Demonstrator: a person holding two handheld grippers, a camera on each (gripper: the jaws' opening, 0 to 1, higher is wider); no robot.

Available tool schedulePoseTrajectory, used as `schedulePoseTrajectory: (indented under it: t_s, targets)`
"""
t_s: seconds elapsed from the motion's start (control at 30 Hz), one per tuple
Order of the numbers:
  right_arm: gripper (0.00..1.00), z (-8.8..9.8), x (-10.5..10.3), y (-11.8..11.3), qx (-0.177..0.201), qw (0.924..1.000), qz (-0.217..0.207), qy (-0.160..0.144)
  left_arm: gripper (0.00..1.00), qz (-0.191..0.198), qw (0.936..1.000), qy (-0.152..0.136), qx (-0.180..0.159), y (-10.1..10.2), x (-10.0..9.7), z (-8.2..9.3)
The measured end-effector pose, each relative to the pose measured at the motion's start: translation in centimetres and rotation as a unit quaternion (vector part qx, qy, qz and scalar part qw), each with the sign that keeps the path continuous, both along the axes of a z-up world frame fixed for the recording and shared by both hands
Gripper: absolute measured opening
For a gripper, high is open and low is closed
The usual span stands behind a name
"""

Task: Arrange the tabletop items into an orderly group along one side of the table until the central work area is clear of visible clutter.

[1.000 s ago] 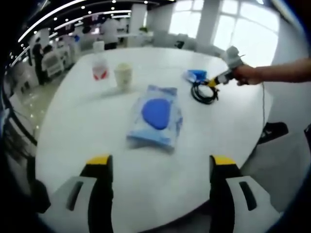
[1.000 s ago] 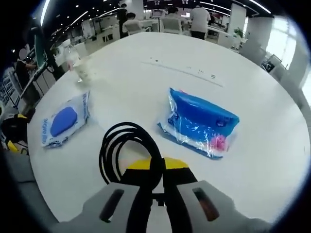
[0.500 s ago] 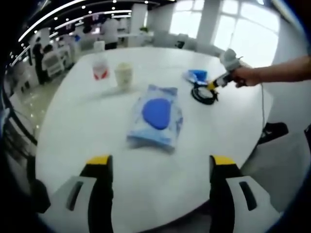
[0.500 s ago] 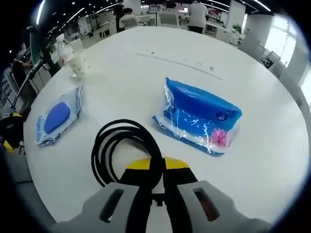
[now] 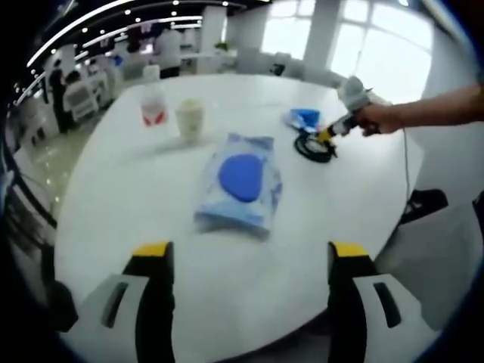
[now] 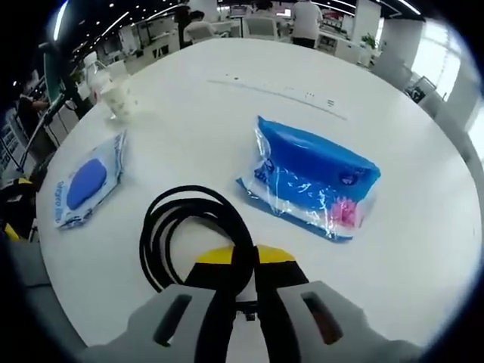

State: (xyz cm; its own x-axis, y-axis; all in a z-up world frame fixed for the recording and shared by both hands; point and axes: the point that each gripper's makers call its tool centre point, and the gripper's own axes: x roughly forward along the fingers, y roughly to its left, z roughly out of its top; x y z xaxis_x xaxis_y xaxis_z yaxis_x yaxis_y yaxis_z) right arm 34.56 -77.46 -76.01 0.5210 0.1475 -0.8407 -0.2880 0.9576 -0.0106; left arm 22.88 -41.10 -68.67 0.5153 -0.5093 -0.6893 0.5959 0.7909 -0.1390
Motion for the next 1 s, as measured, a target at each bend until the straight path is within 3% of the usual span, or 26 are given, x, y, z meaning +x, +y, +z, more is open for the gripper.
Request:
schedulePoseTrajectory:
  t_s: [0.5,1.0]
  targets:
    - [0.08,-0.6,1.7,-0.6,0.001,1.0000,0.001,0.005,0.80,0.003,1.0000,0.001,-0.001,0.1,0.0,0.0]
    - [0.09,-0.9,1.6,-0.6,-0.003,0.9999,0.004,0.011,0.80,0.005,1.0000,0.003,0.000,0.2,0.2,-0.1]
